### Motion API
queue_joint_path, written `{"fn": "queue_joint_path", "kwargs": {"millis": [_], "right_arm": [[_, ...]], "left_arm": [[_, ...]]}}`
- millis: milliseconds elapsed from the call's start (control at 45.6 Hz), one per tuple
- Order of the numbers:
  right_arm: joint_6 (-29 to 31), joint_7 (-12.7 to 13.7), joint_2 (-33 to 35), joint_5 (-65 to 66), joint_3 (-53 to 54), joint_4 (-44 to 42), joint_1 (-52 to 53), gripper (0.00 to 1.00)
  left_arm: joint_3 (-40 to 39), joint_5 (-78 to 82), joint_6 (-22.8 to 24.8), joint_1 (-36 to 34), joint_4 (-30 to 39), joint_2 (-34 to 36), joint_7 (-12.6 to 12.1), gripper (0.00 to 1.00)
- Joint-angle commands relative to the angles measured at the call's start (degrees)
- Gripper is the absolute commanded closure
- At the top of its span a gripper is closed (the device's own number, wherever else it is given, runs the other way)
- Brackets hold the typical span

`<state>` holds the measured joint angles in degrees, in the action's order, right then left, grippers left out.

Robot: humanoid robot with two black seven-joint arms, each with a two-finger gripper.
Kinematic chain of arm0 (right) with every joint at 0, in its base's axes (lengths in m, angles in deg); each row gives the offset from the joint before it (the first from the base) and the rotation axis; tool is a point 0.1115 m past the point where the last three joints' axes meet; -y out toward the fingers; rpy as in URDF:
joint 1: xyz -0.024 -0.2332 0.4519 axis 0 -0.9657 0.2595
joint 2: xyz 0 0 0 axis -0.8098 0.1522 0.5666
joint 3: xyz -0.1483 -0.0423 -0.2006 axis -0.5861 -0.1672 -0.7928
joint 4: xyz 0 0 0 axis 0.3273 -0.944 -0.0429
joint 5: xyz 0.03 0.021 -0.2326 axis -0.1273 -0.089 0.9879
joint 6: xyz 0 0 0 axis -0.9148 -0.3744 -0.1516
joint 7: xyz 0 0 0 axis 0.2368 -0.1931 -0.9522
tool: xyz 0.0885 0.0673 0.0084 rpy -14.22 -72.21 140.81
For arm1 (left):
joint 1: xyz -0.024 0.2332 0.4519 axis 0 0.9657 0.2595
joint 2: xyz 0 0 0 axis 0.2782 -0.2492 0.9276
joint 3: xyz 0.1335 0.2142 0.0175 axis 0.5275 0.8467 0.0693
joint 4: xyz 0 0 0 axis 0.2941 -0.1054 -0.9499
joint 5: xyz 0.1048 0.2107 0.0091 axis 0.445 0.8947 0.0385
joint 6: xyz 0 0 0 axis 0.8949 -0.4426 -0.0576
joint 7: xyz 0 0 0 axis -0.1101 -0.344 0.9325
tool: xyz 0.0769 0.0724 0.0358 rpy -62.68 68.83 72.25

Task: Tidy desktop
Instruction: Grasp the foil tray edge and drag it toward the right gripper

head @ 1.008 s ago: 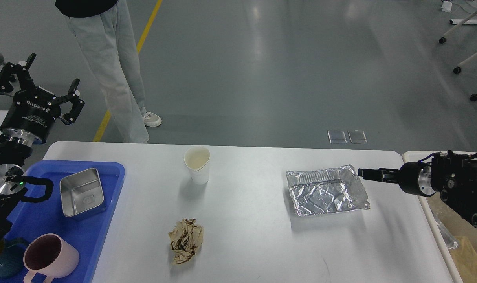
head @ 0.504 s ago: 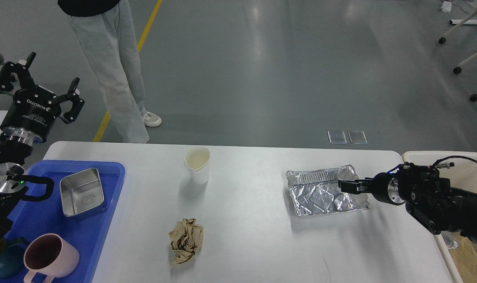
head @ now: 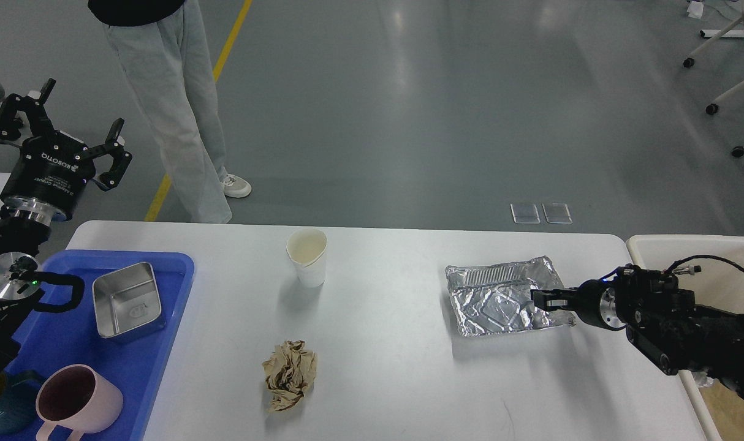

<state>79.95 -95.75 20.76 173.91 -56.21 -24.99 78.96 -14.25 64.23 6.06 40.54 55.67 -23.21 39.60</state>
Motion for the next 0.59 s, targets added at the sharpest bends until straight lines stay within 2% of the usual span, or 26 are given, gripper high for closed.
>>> {"fn": "queue_joint_path", "kwargs": {"millis": [0,153,438,570], "right_arm": [[0.0,-0.35,-0.03,-0.46,0.04,0.0,-0.06,0.66],[0.79,-0.36,-0.12,-0.46,0.04,0.09,0.03,1.0],[3.33,-0.53,-0.21,-0.46,0.04,0.97,0.2,1.0],[5.35,-0.88,0.49,-1.07,0.22,4.04,0.64,1.0]], "left_arm": [[-0.08,0.0,-0.08,0.0,0.0,0.0,0.09,0.03],[-0.08,0.0,-0.17,0.0,0.0,0.0,0.09,0.03],[-0.08,0.0,-0.17,0.17,0.0,-0.08,0.09,0.03],[-0.08,0.0,-0.08,0.17,0.0,0.0,-0.17,0.03]]}}
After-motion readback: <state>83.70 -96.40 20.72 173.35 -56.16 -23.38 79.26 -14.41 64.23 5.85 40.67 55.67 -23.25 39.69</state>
